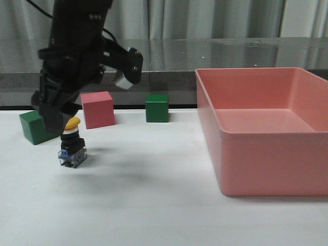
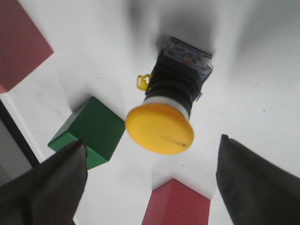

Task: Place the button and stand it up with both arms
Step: 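Lift and rotate the button upright, setting its blue base on the table, then open the left gripper and raise it away from the button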

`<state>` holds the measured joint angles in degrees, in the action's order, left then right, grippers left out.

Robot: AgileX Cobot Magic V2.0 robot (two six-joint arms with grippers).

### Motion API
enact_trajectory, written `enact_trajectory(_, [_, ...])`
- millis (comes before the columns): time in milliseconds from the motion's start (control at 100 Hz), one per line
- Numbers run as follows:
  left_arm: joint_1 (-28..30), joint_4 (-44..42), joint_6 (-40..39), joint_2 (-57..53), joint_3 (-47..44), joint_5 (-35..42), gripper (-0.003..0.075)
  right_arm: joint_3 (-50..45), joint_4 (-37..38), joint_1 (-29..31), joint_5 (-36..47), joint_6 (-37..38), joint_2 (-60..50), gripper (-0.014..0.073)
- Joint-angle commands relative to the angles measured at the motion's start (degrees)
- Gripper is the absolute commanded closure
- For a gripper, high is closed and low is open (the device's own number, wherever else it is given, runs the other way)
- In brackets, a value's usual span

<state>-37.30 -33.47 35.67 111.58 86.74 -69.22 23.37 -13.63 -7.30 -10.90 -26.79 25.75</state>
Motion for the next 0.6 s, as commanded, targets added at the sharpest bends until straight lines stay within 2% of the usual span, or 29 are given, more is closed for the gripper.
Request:
enact_trajectory(0, [1.55, 1.14, -0.71, -6.67, 1.65, -3.85, 0.0174, 1.54, -0.45, 0.23, 4.43, 0.16, 0.1, 0.0655])
enact_trajectory(70, [3.31, 3.61, -1.71, -9.47, 1.65, -3.96, 0.0185, 1.54, -0.45, 0.23, 4.43, 0.16, 0.1, 0.0655])
enact_trajectory(140, [5.59, 4.96, -5.72, -12.24, 1.65, -3.96, 0.0253, 1.54, -0.45, 0.23, 4.43, 0.16, 0.1, 0.0655])
enact_trajectory(250, [10.11, 6.88, -13.07, -16.77, 1.65, -3.96, 0.0465, 1.54, -0.45, 0.23, 4.43, 0.16, 0.1, 0.0655])
enact_trajectory(360, [15.19, 11.72, -13.57, -21.16, 1.65, -3.61, 0.0717, 1.54, -0.45, 0.23, 4.43, 0.16, 0.1, 0.0655])
enact_trajectory(380, [15.84, 13.02, -13.57, -22.05, 1.65, -3.61, 0.0743, 1.54, -0.45, 0.23, 4.43, 0.16, 0.1, 0.0655])
enact_trajectory(490, [20.92, 21.26, -13.57, -27.01, 1.07, -0.75, 0.074, 1.54, -0.45, 0.23, 4.43, 0.16, 0.1, 0.0655])
enact_trajectory(590, [24.08, 26.57, -13.57, -33.25, -3.17, 9.18, 0.074, 1.54, -0.45, 0.23, 4.43, 0.16, 0.1, 0.0655])
